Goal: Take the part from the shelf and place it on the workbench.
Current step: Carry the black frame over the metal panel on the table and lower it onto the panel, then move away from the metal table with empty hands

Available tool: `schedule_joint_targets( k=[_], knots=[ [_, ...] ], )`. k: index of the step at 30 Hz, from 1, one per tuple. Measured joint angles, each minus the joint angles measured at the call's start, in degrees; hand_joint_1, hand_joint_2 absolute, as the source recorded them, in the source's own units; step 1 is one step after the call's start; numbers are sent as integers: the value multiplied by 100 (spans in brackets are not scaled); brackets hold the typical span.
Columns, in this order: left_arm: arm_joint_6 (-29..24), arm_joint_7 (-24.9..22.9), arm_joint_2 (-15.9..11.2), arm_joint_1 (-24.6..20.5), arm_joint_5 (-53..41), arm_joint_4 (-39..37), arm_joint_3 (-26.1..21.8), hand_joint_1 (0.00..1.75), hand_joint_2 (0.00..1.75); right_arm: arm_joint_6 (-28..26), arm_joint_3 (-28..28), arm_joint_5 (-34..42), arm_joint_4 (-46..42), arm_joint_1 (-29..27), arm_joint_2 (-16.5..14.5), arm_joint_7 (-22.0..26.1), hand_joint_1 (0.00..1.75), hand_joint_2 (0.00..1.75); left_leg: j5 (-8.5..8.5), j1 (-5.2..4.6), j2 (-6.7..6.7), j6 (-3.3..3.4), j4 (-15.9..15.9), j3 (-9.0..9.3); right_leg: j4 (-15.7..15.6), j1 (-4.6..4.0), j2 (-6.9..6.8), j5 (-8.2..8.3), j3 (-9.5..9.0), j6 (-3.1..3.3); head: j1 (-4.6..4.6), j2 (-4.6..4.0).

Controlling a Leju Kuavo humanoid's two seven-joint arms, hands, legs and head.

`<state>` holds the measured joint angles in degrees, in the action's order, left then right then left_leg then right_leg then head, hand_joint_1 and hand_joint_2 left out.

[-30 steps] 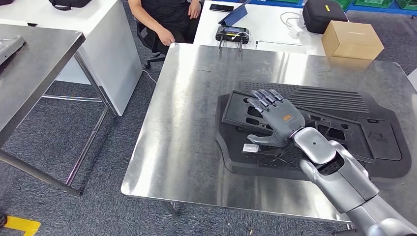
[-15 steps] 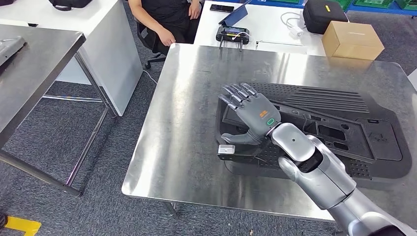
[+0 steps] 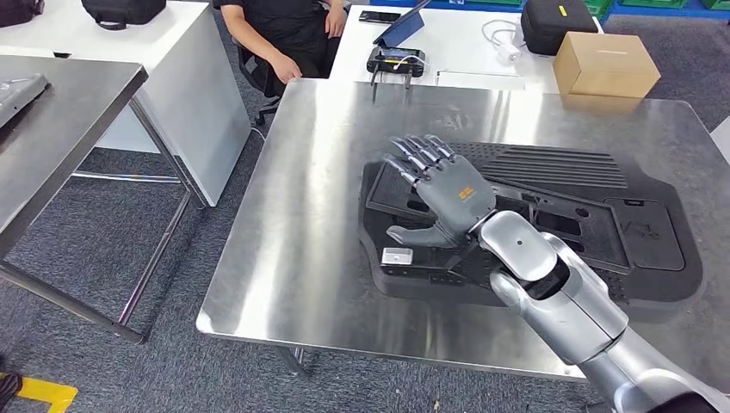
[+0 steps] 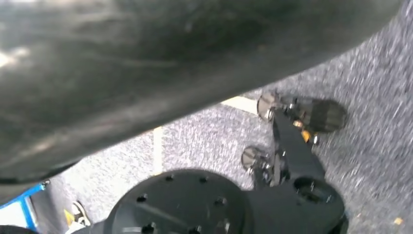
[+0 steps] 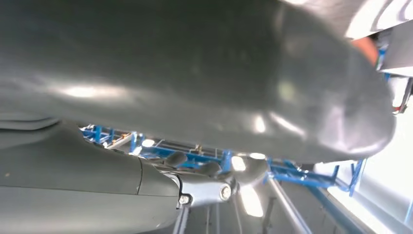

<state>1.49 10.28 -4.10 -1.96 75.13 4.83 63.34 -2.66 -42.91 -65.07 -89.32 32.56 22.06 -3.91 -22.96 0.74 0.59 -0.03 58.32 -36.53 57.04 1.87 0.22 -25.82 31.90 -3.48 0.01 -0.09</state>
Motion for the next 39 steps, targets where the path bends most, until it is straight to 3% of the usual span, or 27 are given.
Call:
schedule_joint_targets(
  k=[2, 4, 6, 8, 10, 12, 14, 16, 18, 20, 21, 22, 23, 24, 26, 28, 30, 31, 33, 35, 36, 37, 38, 39],
  knots=[
    [-9, 19, 4, 8, -6, 0, 32, 0, 0, -158, 93, 34, -141, -192, 209, 31, 0, 0, -331, 22, -23, -33, 366, -134, -7, 17, -20, 47, 31, 77, -14, 0],
    [-12, 53, 8, 10, -9, 0, 68, 0, 0, -328, 234, 78, -303, -483, 461, 83, 0, 0, -829, 28, -40, -56, 1135, -377, -4, -10, -47, 83, 75, 133, -27, 0],
    [-4, 85, 7, 12, -4, 0, 85, 0, 0, -467, 375, 98, -439, -790, 695, 134, 0, 0, -1065, 33, -40, -64, 1641, -466, 0, -39, -67, 114, 124, 159, -27, 0],
    [9, 99, 4, 13, 5, 0, 87, 0, 0, -544, 476, 99, -528, -979, 838, 172, 0, 0, -921, 46, -40, -55, 1348, -164, 12, -45, -63, 142, 170, 147, -28, 0],
    [15, 105, 1, -5, 25, 1, 91, 0, 0, -612, 603, 98, -638, -1104, 927, 201, 0, 0, -711, 53, -29, -55, 595, 337, 50, -54, -47, 167, 212, 108, -30, 0],
    [-2, 70, -1, -34, 45, 2, 94, 0, 0, -685, 757, 114, -752, -1218, 989, 216, 0, 0, -642, 28, -6, -26, 158, 567, 80, -70, -40, 207, 263, 47, -22, 0],
    [-53, -60, -1, -27, 58, -2, 99, 0, 0, -815, 894, 157, -809, -1374, 994, 241, 0, 0, -598, -22, 10, 61, 127, 525, 57, -63, -42, 270, 302, -45, -16, 0],
    [-92, -181, -1, 13, 83, -15, 115, 0, 0, -1083, 1036, 190, -822, -1637, 961, 290, 0, 0, -506, -45, 5, 182, 110, 453, 128, -37, -42, 189, 386, -90, -12, 0],
    [-93, -213, -1, 55, 108, -41, 133, 0, 0, -1418, 1184, 241, -824, -1885, 914, 318, 0, 0, -407, -55, -7, 292, 100, 337, 609, -30, -38, -188, 616, -28, 9, 0],
    [-90, -215, -1, 75, 120, -72, 144, 0, 0, -1693, 1361, 406, -869, -2097, 868, 353, 0, 0, -313, -89, -9, 347, 102, 200, 1391, -50, -36, -612, 878, 27, 23, 0],
    [-90, -213, 0, 76, 123, -86, 146, 0, 0, -1780, 1459, 506, -914, -2206, 844, 384, 0, 44, -264, -109, -8, 359, 103, 131, 1664, -59, -35, -713, 928, 19, 24, 0],
    [-90, -211, 2, 78, 126, -96, 150, 0, 0, -1839, 1556, 606, -965, -2309, 819, 423, 0, 87, -217, -126, -6, 365, 103, 67, 1748, -68, -35, -723, 881, -5, 22, 0],
    [-90, -208, 5, 80, 127, -103, 155, 0, 0, -1872, 1642, 704, -1022, -2399, 793, 473, 0, 131, -167, -139, -5, 366, 104, 5, 1602, -82, -35, -653, 715, -36, 21, 0],
    [-90, -203, 9, 81, 128, -107, 161, 0, 0, -1895, 1720, 821, -1079, -2473, 767, 541, 0, 175, -118, -148, -5, 361, 104, -51, 1267, -102, -36, -552, 448, -56, 22, 0],
    [-89, -178, 28, 76, 136, -108, 172, 0, 0, -1967, 1912, 1210, -1240, -2621, 705, 753, 0, 175, -22, -166, -7, 330, 107, -134, 411, -163, -42, -445, -194, -25, 18, 0],
    [-87, -139, 44, 77, 158, -111, 179, 0, 0, -2062, 2147, 1721, -1427, -2806, 595, 983, 0, 175, 74, -172, -11, 275, 95, -158, -40, -210, -46, -432, -479, 45, 22, 0],
    [-84, -90, 52, 90, 192, -120, 183, 0, 0, -2106, 2365, 2184, -1595, -3005, 414, 1124, 0, 175, 141, -160, -13, 207, 76, -160, -99, -194, -48, -360, -434, 117, 29, 0],
    [-69, -36, 57, 96, 208, -126, 184, 0, 0, -2111, 2448, 2335, -1671, -3087, 323, 1171, 0, 175, 64, -151, -12, 168, 121, -186, -114, -171, -53, -310, -404, 163, 25, 0],
    [-37, 134, 71, 100, 232, -137, 186, 0, 0, -2123, 2583, 2552, -1827, -3215, 149, 1263, 0, 175, -390, -123, -13, 87, 462, -283, -146, -115, -66, -186, -310, 252, 0, 0],
    [-51, 253, 84, 78, 239, -134, 189, 0, 0, -2094, 2679, 2742, -1998, -3327, -9, 1355, 0, 175, -965, -69, -17, 12, 1124, -395, -139, -121, -70, -73, -204, 283, -24, 0],
    [-74, 270, 86, 62, 244, -131, 192, 0, 0, -2062, 2716, 2835, -2084, -3404, -96, 1414, 0, 175, -1092, -37, -19, -23, 1426, -411, -133, -121, -74, -14, -146, 279, -26, 0],
    [-96, 276, 87, 49, 252, -125, 198, 0, 0, -2031, 2744, 2914, -2159, -3497, -180, 1484, 0, 175, -1085, -3, -22, -58, 1607, -369, -123, -117, -78, 42, -84, 261, -27, 0],
    [-109, 277, 87, 38, 263, -117, 207, 0, 0, -2008, 2760, 2969, -2216, -3603, -255, 1560, 0, 175, -969, 35, -27, -95, 1607, -242, -105, -106, -81, 91, -13, 234, -27, 0],
    [-113, 277, 87, 30, 277, -109, 216, 0, 0, -1995, 2770, 3010, -2262, -3713, -323, 1637, 0, 175, -807, 79, -31, -136, 1412, -20, -74, -89, -84, 127, 58, 202, -27, 0]
  ],
)
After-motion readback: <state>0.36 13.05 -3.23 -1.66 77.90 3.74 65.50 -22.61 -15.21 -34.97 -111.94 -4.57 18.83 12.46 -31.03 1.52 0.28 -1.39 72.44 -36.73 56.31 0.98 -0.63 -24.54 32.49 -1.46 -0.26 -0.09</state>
